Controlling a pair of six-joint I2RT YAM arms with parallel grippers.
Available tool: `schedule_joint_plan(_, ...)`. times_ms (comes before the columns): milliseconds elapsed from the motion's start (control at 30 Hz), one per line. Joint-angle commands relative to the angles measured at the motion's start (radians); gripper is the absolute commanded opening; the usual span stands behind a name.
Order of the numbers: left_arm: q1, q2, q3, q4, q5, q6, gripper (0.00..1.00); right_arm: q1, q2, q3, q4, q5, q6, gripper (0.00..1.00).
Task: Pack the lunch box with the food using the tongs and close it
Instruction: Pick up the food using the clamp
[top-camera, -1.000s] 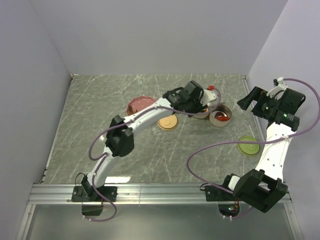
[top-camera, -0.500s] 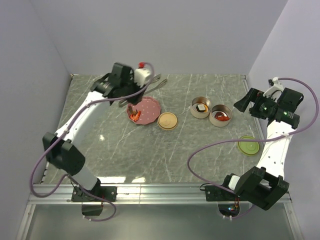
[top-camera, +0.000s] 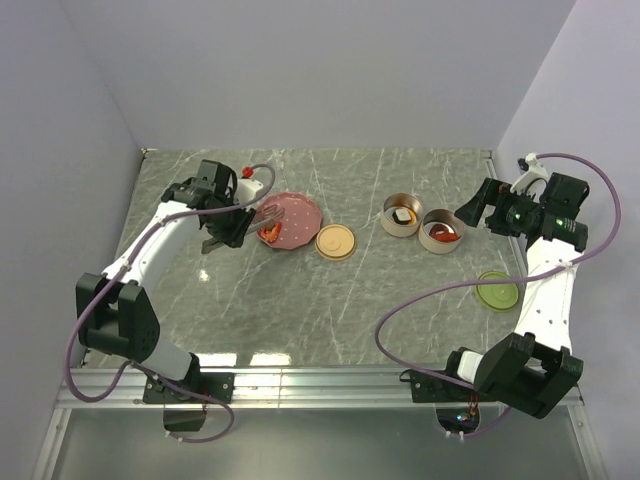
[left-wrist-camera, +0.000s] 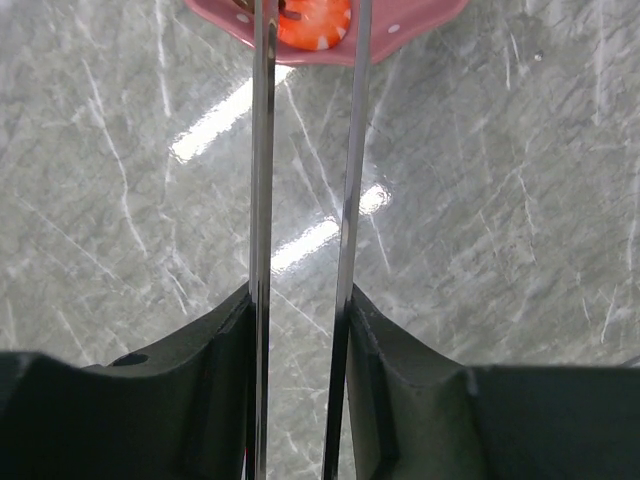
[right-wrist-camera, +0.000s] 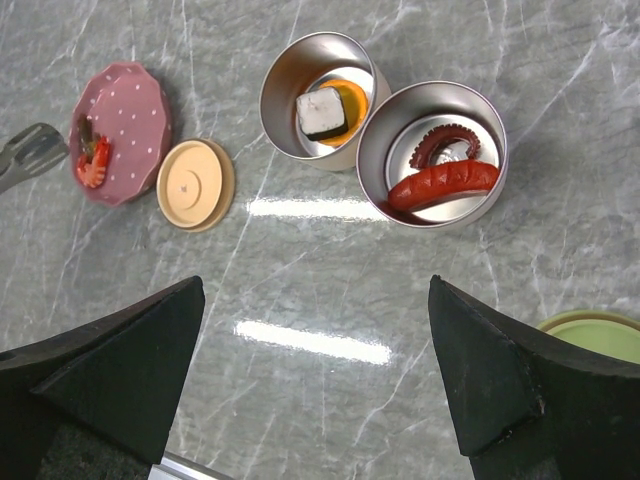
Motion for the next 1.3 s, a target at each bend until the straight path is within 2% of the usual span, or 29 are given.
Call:
schedule_joint_plan(0,-0.003,0.018,-0.016,0.005,0.01,0.005,0.41,0.004,-0.006,0.014,-0.006,0.009,-0.015,1.0)
schedule_joint_plan(633,-0.004,0.102,-0.023,0.015,-0.03,-0.012,0.42,0.004,0.011,0.012,0.006,0.001,-0.005,1.0)
schedule_joint_plan(1000,-0.07,0.093,-0.023,0.018,-0.048,-0.018,0.38,0.004,0.013,0.009,0.005,0.001,-0.007,1.0)
schedule_joint_plan(1267,-0.087,0.131,-0.011,0.016,-0.059,-0.03,0.4,0.005,0.01,0.006,0.005,0.005,-0.007,1.0)
